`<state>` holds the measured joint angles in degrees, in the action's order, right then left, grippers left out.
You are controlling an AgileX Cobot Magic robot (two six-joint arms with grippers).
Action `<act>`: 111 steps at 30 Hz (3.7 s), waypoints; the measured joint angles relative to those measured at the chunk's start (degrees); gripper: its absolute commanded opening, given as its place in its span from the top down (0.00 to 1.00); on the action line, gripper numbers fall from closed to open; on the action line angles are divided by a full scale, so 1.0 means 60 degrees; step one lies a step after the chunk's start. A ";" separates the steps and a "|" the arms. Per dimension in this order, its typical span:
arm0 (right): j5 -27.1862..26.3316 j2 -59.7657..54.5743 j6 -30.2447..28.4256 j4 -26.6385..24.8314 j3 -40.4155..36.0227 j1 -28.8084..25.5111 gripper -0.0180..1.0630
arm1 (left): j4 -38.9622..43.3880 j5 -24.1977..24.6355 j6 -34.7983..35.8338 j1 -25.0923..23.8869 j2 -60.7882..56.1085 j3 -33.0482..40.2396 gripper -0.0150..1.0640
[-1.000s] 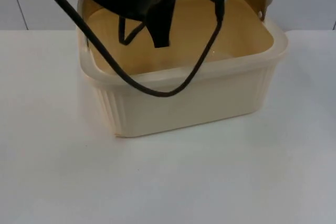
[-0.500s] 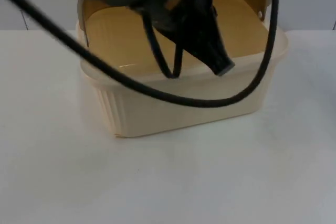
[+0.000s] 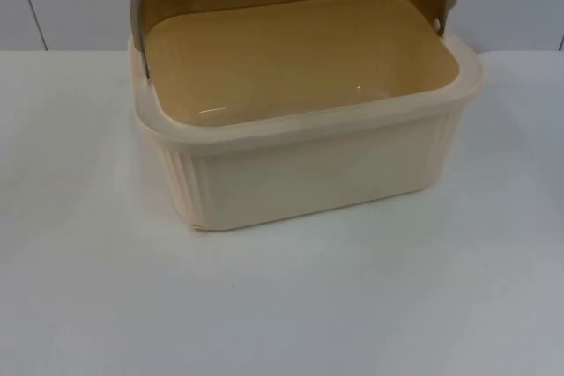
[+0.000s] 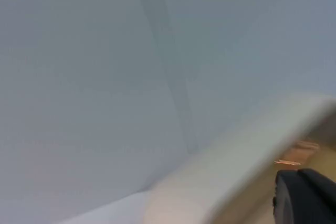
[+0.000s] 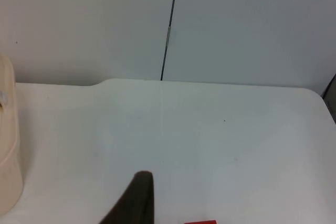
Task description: Open the box lid with the left hand, place the block into the box with the right hand, then close the box lid with the left hand.
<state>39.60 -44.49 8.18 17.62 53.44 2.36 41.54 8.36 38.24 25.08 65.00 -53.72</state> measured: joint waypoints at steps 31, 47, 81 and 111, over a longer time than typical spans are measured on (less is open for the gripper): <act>0.0019 -0.0016 0.0130 -0.0019 0.0000 0.0000 0.01 | -0.1124 0.1004 -0.0377 -0.2022 0.0718 0.0048 0.03; 0.0019 -0.0016 0.0130 -0.0019 0.0000 0.0000 0.01 | -0.1706 0.0556 -0.0311 -0.2022 0.0411 0.0048 0.40; -0.0782 -0.3092 0.0889 0.0215 0.0591 0.0000 0.01 | -0.1827 0.1730 -0.0311 -0.2022 0.0218 0.0048 0.45; -0.2346 -0.8742 -0.1754 -0.2662 0.0651 -0.2481 0.01 | -0.1882 0.1747 -0.0311 -0.2022 0.0082 0.0048 0.45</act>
<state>25.52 -96.94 -2.34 1.65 57.35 -12.53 30.25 18.84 36.38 12.94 65.49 -53.44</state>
